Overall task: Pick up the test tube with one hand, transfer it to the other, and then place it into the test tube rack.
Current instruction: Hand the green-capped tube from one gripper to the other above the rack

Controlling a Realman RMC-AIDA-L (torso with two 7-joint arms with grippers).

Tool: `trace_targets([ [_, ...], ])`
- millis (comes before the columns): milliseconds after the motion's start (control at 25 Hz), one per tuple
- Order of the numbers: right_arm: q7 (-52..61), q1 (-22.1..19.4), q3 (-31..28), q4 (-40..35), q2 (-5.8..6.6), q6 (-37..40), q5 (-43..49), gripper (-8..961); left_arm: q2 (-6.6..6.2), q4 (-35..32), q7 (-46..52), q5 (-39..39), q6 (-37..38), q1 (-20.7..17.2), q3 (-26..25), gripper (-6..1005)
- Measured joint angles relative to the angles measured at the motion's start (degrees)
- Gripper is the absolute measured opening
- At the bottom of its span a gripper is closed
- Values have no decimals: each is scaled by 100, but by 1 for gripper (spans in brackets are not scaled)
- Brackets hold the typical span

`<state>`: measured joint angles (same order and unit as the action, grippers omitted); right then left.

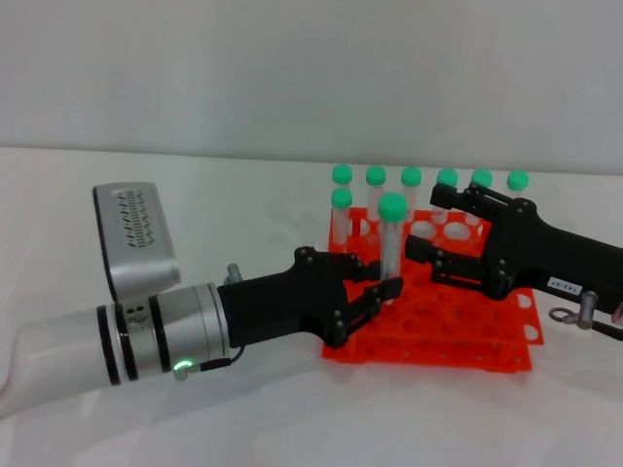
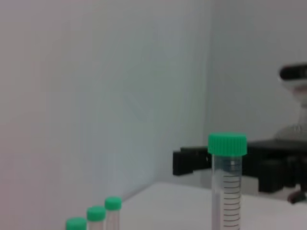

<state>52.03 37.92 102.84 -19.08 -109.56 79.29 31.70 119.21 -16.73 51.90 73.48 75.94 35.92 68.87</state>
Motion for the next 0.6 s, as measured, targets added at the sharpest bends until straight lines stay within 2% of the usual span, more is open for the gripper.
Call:
trace_targets([
  [200,354,53,-10,-4,-64,-106,28,829,16,4,-100,103,-115,55,4,197],
  [400,573,78,-3,-7,-71,-126,222,808,23,12,-187,85,-127,63,4,197],
  [600,573,82,3,-17,-156,-121,306,786,24,12,-197,76,-130,65,4,197],
])
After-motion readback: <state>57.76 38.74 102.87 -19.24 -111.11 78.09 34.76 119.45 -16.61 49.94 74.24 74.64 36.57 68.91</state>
